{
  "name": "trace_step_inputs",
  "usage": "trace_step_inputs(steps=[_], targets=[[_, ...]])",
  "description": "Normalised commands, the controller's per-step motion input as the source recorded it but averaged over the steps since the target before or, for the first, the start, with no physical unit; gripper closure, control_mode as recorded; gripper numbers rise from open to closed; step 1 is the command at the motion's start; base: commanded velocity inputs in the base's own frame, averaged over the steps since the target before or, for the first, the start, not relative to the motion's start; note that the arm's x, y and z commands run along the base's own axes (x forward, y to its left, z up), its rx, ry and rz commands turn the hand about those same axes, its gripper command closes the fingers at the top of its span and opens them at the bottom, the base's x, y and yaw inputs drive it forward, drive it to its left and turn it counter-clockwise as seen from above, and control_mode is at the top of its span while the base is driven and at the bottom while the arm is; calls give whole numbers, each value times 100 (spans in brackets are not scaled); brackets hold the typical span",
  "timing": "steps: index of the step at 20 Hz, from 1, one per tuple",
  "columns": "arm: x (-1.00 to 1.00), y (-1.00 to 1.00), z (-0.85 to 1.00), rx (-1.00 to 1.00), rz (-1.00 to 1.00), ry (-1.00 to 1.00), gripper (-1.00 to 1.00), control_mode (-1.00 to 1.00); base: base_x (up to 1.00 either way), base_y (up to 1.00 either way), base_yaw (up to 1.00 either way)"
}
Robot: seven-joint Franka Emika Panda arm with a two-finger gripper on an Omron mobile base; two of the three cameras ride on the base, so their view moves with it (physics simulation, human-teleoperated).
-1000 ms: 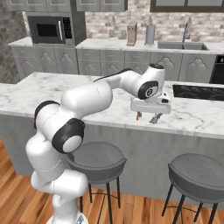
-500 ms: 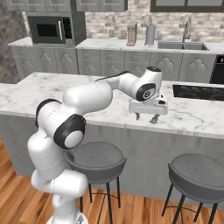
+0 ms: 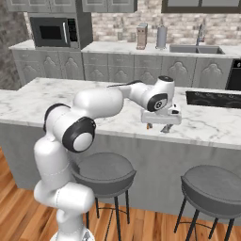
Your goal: Pick up the metallic utensils from the counter and place them in the open drawer. Make sure not to pick up any wooden utensils.
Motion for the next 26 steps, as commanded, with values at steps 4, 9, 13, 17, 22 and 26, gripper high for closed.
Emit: trace_step_inputs(steps=[4, 9, 13, 17, 22, 26], targets=[[26, -13, -12, 0, 3, 0, -100, -100, 0, 0, 0], [26, -16, -15, 0, 3, 0, -100, -100, 0, 0, 0], [21, -9, -21, 0, 2, 0, -100, -100, 0, 0, 0], [0, 0, -40, -2, 0, 0, -100, -100, 0, 0, 0], [7, -1, -26, 0, 0, 0, -100, -100, 0, 0, 0], [21, 0, -15, 0, 0, 0, -100, -100, 0, 0, 0]])
